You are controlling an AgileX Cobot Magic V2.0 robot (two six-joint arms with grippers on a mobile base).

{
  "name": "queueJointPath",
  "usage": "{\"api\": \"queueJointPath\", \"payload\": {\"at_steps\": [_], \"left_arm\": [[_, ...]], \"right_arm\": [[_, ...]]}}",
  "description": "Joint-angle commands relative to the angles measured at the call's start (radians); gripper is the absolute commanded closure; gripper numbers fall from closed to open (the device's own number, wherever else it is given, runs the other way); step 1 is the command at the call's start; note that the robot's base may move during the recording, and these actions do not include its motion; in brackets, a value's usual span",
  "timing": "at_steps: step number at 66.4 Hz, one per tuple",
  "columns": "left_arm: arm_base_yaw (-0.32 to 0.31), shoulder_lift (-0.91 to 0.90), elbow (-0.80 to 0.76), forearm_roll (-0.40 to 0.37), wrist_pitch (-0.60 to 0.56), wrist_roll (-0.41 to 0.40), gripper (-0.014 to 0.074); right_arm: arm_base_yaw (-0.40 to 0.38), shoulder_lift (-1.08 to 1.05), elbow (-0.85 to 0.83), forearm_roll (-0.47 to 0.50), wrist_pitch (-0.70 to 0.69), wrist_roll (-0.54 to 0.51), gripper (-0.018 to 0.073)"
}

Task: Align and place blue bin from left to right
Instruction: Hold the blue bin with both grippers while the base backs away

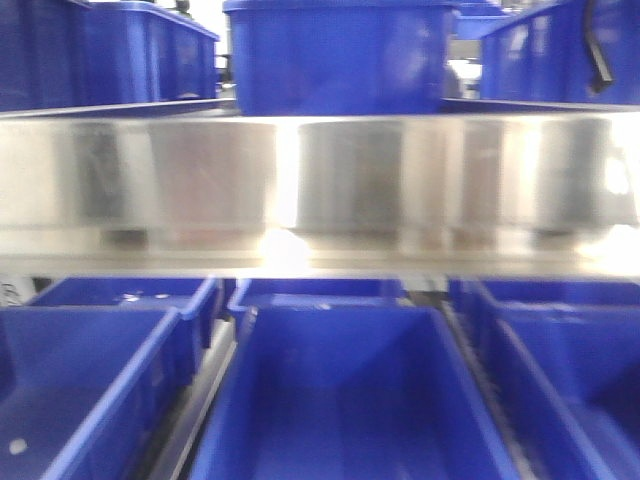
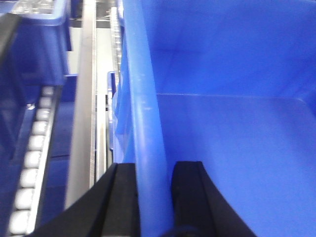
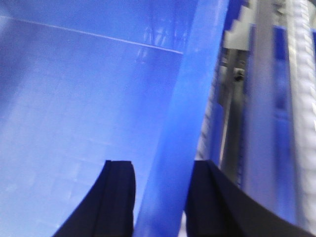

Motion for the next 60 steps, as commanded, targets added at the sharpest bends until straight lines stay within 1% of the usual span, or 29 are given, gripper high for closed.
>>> {"api": "queueJointPath", "payload": {"at_steps": [1,60], "left_arm": [[-0.007,-0.022,-0.018,-0.022,-0.081,0.014,0.0708],[-0.007,-0.022,-0.018,-0.022,-0.081,0.014,0.0708]], "right_arm": [[-0.004,-0.018,-0.017,-0.042,-0.066,0.018,0.0628],[-0.004,-0.018,-0.017,-0.042,-0.066,0.018,0.0628]]}}
